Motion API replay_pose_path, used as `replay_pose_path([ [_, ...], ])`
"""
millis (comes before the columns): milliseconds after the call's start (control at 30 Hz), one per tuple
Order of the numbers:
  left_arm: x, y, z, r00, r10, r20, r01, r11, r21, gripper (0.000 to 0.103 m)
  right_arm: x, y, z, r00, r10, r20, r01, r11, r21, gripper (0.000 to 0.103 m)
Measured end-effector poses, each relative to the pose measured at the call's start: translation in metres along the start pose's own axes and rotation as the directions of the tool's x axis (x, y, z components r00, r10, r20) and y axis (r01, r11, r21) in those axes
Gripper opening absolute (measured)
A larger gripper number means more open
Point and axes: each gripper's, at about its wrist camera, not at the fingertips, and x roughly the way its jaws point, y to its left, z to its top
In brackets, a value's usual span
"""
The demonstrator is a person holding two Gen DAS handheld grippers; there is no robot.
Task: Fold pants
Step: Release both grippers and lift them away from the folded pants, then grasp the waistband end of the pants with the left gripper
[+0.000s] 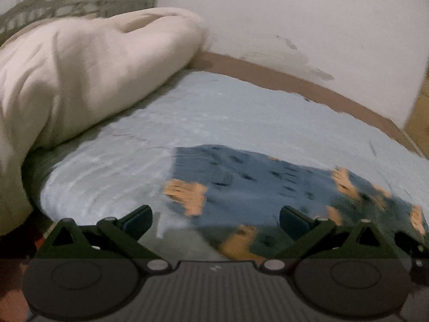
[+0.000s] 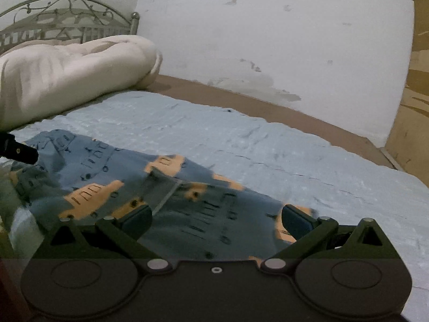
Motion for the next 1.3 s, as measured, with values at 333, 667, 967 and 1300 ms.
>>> replay_pose_path([
  [333,0.038,0.050,0.006,0.984,-0.180,-0.010,0.174,0.965,-0.198,0.103,0.017,0.010,-0.021,0.999,0.003,-0.036,-0.002,1.000,0.031,0.102],
  [667,0.038,0.053,0.007,0.977,-0.211,-0.018,0.202,0.954,-0.221,0.103,0.015,0.017,-0.029,1.000,-0.030,0.010,0.030,0.999,0.016,0.102],
  [967,0.028,0.053,0.001,0.961,-0.276,0.016,0.268,0.912,-0.311,0.102,0.013,0.023,-0.032,0.998,-0.055,0.036,0.056,0.998,-0.006,0.102],
  [1300,0.027,0.058,-0.009,0.937,-0.346,0.046,0.329,0.832,-0.446,0.102,0.013,0.025,-0.032,0.997,-0.065,0.042,0.066,0.998,-0.014,0.102],
])
